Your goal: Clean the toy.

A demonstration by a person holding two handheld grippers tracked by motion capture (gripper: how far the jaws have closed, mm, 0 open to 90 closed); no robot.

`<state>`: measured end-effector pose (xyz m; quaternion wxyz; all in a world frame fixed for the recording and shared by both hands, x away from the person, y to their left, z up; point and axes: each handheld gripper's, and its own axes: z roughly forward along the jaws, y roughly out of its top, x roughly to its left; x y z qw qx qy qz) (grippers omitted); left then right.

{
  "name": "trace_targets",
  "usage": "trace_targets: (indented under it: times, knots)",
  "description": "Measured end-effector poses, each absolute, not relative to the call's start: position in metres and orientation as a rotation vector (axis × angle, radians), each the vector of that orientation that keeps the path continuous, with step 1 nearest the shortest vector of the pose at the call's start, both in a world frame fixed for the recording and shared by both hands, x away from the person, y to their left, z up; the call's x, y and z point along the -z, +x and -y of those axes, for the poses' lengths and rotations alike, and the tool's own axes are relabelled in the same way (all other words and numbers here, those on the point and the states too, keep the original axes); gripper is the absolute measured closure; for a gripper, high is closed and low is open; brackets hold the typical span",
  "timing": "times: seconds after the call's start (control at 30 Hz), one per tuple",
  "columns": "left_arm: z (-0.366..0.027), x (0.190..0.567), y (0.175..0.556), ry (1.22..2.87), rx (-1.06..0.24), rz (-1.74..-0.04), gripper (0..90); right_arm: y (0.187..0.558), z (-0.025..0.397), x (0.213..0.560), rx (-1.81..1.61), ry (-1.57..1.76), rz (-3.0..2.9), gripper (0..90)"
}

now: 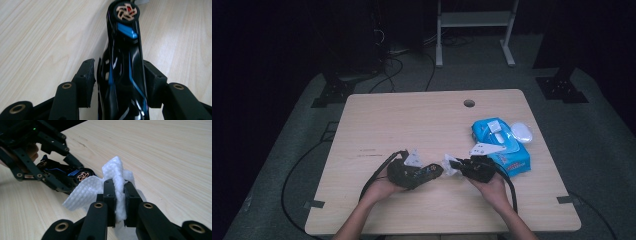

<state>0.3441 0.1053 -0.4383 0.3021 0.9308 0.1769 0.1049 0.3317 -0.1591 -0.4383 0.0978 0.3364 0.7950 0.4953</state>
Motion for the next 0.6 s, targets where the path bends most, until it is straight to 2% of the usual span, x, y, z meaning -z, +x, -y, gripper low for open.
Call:
trace_targets:
  times: [0.13,0.33,0.47,0.6]
  knots:
    - [-0.097,0.438,0.35,2.536,-0.261,-0.476,47.5,0.332,0.157,0.44,-1.463,0.986,-2.374,82.2]
    - [-0.085,0.435,0.353,2.574,-0.247,-0.472,49.7,0.332,0.155,0.443,-1.469,0.988,-2.399,82.2]
    - [-0.078,0.434,0.354,2.602,-0.266,-0.451,56.8,0.334,0.156,0.446,-1.487,1.007,-2.405,82.2]
    - [-0.078,0.433,0.352,2.598,-0.262,-0.421,57.6,0.335,0.159,0.446,-1.503,1.026,-2.395,82.2]
